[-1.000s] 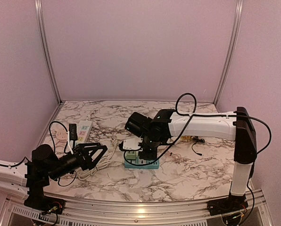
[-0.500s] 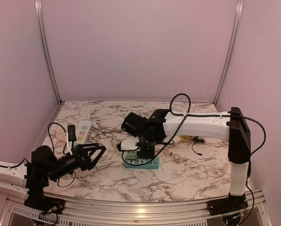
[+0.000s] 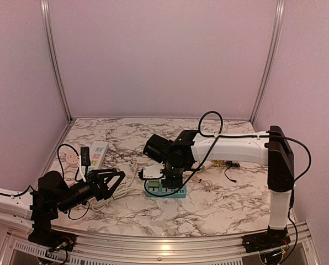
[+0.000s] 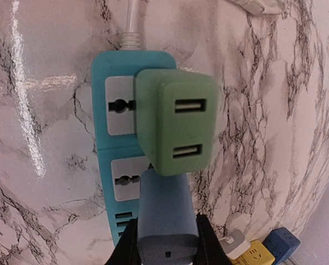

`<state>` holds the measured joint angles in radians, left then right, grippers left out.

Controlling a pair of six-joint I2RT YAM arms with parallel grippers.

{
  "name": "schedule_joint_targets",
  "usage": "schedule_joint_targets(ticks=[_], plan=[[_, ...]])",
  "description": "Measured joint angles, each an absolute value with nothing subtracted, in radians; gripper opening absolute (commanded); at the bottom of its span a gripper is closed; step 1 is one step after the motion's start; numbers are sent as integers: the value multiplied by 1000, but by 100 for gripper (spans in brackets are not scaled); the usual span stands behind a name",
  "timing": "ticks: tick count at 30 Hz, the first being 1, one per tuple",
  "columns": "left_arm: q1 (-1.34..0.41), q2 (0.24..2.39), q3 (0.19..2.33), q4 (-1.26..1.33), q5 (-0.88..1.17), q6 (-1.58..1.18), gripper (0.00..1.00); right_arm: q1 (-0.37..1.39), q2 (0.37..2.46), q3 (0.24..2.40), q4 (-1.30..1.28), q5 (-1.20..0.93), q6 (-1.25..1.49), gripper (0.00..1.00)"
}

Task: Insert the plug
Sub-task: Insert the plug into the socket slot.

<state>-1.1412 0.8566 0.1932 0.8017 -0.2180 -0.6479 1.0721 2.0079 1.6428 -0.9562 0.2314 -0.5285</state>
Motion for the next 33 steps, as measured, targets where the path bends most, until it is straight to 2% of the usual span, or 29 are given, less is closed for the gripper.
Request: schedule_joint_targets(ticks=[33], plan=[[-1141,864,193,811,-217,-664,99,1084,2011,1633,-954,211,-537,0]])
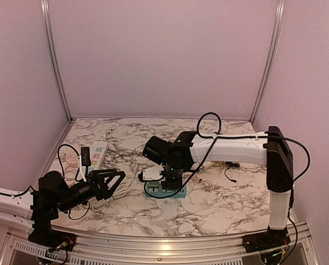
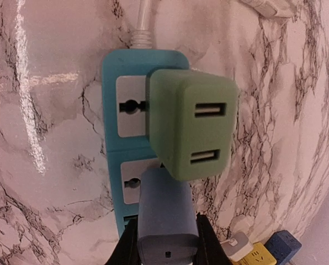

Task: Insert the plug
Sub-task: Insert the plug into the socket slot.

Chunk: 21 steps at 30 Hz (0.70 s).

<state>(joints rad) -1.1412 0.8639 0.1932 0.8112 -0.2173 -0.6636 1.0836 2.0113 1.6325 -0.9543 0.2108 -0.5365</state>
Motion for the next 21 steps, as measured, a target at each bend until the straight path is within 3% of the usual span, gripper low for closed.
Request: schedule_joint_targets(ticks=[21], plan=[[-1141,871,160,840,-210,-671,99,1048,2197,1903,-1159,134,-574,0]])
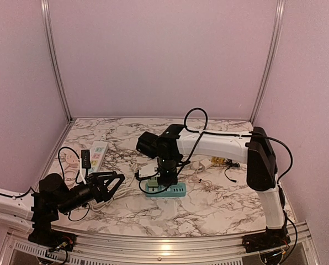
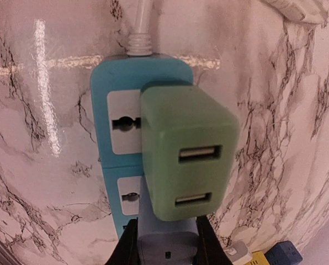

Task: Insert the plug
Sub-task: Insert the plug into the socket slot.

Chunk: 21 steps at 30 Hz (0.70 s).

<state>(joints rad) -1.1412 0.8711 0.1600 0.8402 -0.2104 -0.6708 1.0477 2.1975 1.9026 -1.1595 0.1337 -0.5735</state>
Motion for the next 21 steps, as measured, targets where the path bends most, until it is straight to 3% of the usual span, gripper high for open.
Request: schedule_joint_targets(ticks=[18,21], plan=[[-1141,850,143,843,-211,-677,99,1017,2229,1958,-1203,64,-582,4],[-1141,857,143,851,-211,-682,99,1017,2225,1951,-1198,65,-582,9]])
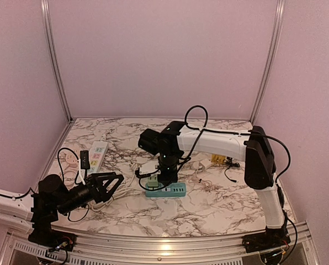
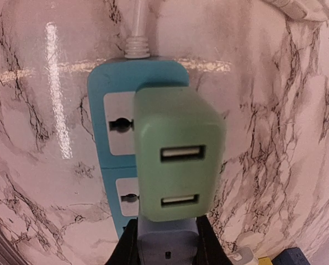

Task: Insert the plug
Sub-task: Insert the plug into the socket slot.

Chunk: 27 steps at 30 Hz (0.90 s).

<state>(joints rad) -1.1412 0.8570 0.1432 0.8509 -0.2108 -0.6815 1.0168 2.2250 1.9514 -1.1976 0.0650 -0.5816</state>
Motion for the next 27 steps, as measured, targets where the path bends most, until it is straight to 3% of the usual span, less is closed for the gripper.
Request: schedule_joint_targets(ticks=[8,17,27], plan=[[-1141,867,143,863,-211,-692,99,1017,2223,1951,-1197,65,-582,14],[-1141,873,143,865,-211,-692,99,1018,2220,1930,-1143,65,-575,38],[-1141,883,143,871,-210,-693,99,1028,2228,1900,-1065,62,-572,45]])
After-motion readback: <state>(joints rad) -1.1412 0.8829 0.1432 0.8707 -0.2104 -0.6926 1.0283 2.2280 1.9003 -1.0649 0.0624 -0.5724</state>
